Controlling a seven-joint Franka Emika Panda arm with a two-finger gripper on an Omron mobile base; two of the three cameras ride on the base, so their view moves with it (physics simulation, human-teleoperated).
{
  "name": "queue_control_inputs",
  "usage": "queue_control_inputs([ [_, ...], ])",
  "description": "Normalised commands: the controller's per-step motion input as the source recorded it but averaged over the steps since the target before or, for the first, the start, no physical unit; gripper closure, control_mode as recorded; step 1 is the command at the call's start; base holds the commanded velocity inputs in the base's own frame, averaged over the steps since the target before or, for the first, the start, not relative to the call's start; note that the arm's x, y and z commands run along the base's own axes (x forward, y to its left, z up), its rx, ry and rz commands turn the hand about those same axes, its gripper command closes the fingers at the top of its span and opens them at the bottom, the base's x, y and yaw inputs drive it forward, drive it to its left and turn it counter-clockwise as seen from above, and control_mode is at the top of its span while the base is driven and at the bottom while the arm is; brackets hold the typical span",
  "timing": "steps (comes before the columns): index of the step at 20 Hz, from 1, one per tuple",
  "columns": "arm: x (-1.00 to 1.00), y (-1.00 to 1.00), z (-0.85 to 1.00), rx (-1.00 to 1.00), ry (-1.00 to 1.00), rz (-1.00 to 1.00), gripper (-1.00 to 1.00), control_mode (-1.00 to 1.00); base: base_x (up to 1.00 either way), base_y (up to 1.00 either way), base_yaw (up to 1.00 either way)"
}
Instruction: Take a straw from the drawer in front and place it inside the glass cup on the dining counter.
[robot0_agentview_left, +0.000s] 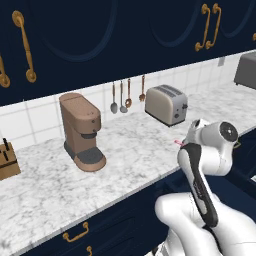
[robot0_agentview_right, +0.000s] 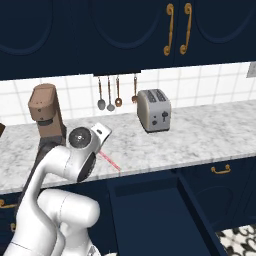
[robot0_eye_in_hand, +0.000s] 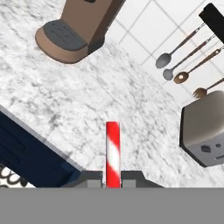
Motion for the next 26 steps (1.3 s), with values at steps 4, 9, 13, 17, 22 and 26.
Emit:
queue_control_inputs([
  [4, 0.0, 0.58, 0.0, -0.13, -0.02, 0.05, 1.0, -1.0, 0.0, 0.0, 0.0],
  [9, -0.02, 0.29, 0.0, -0.06, -0.06, 0.02, 1.0, 1.0, -0.03, 0.04, 0.0],
  [13, 0.0, 0.0, 0.0, 0.0, 0.0, 0.0, 1.0, 1.0, -0.42, 0.18, 0.0],
  [17, 0.0, 0.0, 0.0, 0.0, 0.0, 0.0, 1.0, 1.0, -0.62, 0.29, -0.02],
  [22, 0.0, 0.0, 0.0, 0.0, 0.0, 0.0, 1.0, 1.0, -0.65, 0.34, -0.13],
  [26, 0.0, 0.0, 0.0, 0.0, 0.0, 0.0, 1.0, 1.0, -0.6, 0.42, -0.35],
])
